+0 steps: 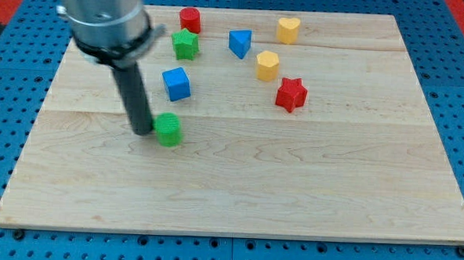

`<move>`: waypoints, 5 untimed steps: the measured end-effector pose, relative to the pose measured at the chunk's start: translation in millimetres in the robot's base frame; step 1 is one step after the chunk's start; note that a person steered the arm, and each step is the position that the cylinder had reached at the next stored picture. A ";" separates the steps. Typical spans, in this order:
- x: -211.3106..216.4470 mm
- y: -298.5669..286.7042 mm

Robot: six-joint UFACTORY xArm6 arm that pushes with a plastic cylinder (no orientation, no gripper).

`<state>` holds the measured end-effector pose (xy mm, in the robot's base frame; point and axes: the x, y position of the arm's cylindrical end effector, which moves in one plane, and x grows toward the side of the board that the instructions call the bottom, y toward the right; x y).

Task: Push the green circle along with yellow hexagon closer to blue triangle

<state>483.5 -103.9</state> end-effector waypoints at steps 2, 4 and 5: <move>25.3 138.7; 48.5 139.7; 30.4 89.9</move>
<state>514.0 -14.0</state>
